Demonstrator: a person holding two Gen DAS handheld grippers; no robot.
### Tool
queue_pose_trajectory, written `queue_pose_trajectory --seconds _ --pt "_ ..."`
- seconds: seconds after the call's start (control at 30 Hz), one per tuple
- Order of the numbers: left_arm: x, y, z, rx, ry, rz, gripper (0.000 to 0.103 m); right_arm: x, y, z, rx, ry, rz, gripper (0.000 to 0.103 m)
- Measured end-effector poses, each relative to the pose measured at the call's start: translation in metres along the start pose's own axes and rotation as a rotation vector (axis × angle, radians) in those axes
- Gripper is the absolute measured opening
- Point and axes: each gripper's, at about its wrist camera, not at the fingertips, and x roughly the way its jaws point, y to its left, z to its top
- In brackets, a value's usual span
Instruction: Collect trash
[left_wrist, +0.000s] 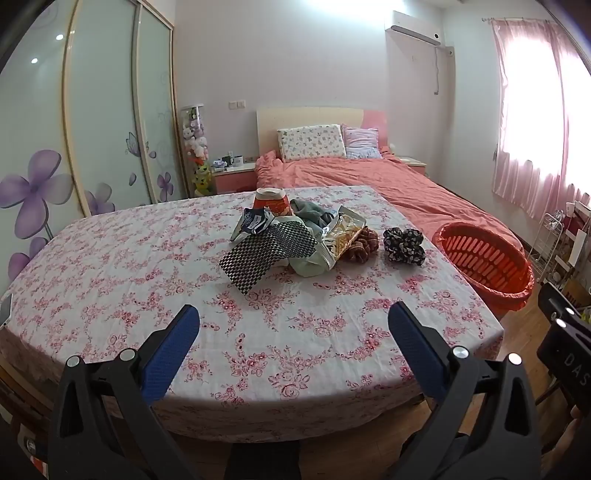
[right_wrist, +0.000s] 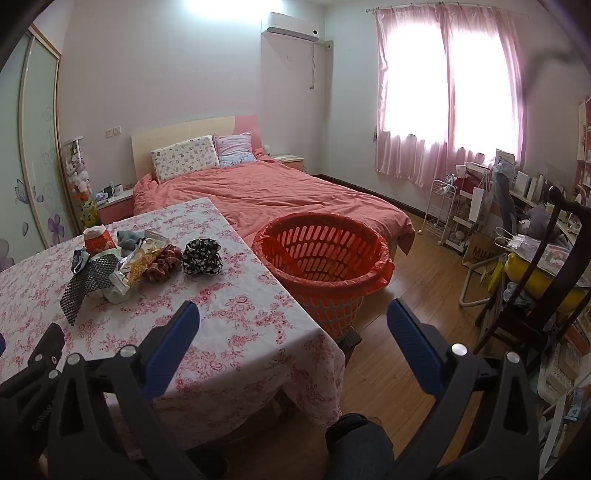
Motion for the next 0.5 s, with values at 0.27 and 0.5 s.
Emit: queue_pose_trajectory --seconds 0.27,0.5 --pt "-0.0001 0.0 0.0 0.0 -0.001 0.0 0.101 -0.0004 -0.0003 -0.0001 0.0 0.001 0.0 0.099" --pt "0.0 -0.0001 0.0 0.0 -0.001 0.001 0.101 -0.0008 -0.0008 -0.0002 0.0 0.001 0.001 0.099"
